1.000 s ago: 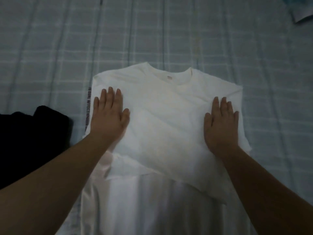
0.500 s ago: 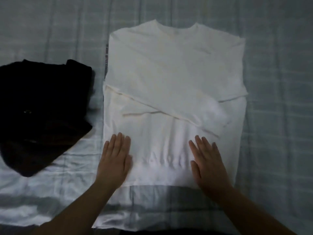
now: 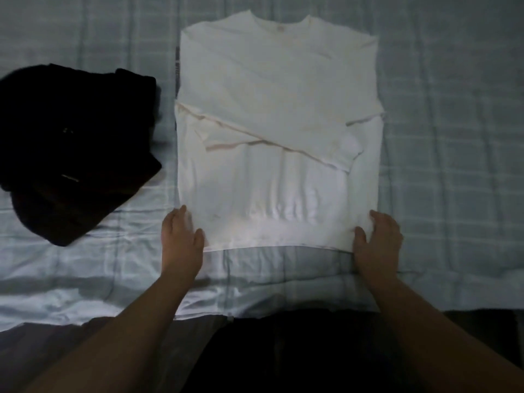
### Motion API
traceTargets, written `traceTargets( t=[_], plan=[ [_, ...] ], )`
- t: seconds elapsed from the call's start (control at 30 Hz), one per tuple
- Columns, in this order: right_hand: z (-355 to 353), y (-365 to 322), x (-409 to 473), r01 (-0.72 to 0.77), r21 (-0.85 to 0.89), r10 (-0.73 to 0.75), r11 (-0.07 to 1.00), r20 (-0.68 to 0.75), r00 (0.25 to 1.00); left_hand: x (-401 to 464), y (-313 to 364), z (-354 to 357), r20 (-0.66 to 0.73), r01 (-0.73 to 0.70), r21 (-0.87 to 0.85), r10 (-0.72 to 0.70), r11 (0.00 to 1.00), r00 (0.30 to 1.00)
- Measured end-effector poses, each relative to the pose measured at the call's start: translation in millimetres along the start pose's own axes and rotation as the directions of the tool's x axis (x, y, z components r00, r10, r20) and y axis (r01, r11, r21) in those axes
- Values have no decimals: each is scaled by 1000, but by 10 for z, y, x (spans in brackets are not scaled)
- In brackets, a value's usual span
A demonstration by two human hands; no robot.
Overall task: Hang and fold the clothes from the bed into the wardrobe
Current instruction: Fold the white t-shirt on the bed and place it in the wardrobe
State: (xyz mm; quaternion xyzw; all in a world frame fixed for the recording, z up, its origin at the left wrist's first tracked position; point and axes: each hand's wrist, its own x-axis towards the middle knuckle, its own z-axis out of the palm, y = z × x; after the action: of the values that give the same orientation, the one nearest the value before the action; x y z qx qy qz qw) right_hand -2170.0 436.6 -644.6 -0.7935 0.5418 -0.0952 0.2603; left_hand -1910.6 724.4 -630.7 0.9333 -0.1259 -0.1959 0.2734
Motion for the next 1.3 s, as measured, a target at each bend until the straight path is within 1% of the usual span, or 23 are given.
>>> traceTargets(
  t=[0.03,0.07,0.1,0.17,0.23,0.27,0.3,0.33,0.4,0.43,0.47,0.5,0.53,0.63,0.7,0.8,0.87,0.97,1.0,1.1,1.13,1.2,1.3],
  plan=[
    [-26,0,-20,-102,68,100,992,27,995,-45,35,-26,-16,155,-119,-158,981,987],
    [-44,-21,-33,-182,126,176,975,57,983,-65,36,-38,-9,257,-190,-263,948,965],
    [-68,-66,-39,-248,157,237,956,84,968,-63,36,-60,25,325,-212,-327,922,945],
    [-93,-140,-16,-343,153,326,927,124,937,-33,29,-118,86,413,-164,-404,896,911],
    [-138,-233,10,-422,141,402,896,149,903,-13,15,-172,143,450,-154,-431,879,891],
    [-168,-267,4,-448,155,424,880,165,890,-19,5,-204,183,462,-196,-431,865,884],
    [-205,-293,-10,-462,179,433,869,178,884,-35,-18,-232,231,482,-291,-428,827,874],
    [-242,-309,-31,-471,218,438,855,185,880,-48,-29,-275,286,518,-410,-433,751,855],
    [-337,-335,-88,-464,310,422,829,197,885,-86,-20,-374,395,587,-608,-437,535,808],
    [-384,-336,-123,-461,356,414,813,204,887,-115,1,-439,430,599,-665,-427,446,795],
    [-442,-345,-158,-462,396,412,794,209,887,-147,21,-496,448,600,-694,-414,399,793],
    [-495,-335,-194,-473,433,422,767,214,881,-183,44,-553,450,593,-706,-401,387,798],
    [-565,-331,-238,-488,475,438,732,221,871,-224,72,-613,437,575,-716,-388,396,811],
    [-786,-307,-355,-482,603,410,635,265,873,-371,178,-805,386,510,-744,-345,432,855],
    [-906,-278,-420,-486,634,407,601,280,869,-486,240,-942,382,492,-733,-315,469,869],
    [-1115,-337,-570,-491,647,437,583,260,861,-685,249,-1111,368,477,-711,-304,516,879],
    [-1226,-324,-708,-505,623,438,598,274,856,-829,236,-1197,346,467,-710,-316,528,883],
    [-1349,-278,-901,-495,598,402,631,294,867,-1035,191,-1269,321,446,-683,-311,578,895],
    [-1382,-263,-956,-502,590,395,632,313,864,-1094,167,-1284,322,436,-687,-293,581,900],
    [-1458,-246,-1032,-538,645,350,543,408,843,-1195,163,-1322,374,435,-715,-225,547,900],
    [-1478,-247,-1016,-548,648,329,529,439,836,-1178,169,-1332,390,444,-707,-220,550,894],
    [-1525,-274,-925,-558,644,293,523,479,827,-1074,199,-1348,420,461,-685,-212,563,882],
    [-1619,-357,-649,-554,658,267,510,491,829,-815,291,-1430,456,483,-697,-192,530,869]
  ],
)
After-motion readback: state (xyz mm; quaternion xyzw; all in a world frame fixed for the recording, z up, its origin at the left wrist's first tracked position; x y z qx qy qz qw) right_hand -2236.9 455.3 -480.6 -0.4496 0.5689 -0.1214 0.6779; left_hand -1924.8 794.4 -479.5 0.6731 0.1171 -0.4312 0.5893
